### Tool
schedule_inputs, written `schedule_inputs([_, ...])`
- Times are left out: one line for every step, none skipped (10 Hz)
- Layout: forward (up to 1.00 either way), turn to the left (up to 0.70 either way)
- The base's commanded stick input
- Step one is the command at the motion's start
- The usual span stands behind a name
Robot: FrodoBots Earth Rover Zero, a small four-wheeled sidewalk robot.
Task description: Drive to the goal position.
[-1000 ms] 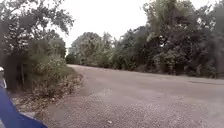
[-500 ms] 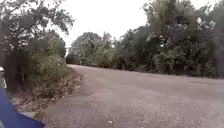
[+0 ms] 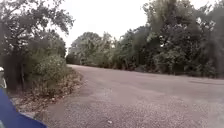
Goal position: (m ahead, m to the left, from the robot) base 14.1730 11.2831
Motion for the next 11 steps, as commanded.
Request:
schedule_inputs([0.04,0.00])
schedule_inputs([0.04,0.00])
schedule_inputs([0.04,0.00])
schedule_inputs([0.04,0.00])
schedule_inputs([0.04,0.00])
schedule_inputs([0.04,0.00])
schedule_inputs([0.04,0.00])
schedule_inputs([0.04,0.00])
schedule_inputs([0.04,0.00])
schedule_inputs([0.04,0.00])
schedule_inputs([0.04,0.00])
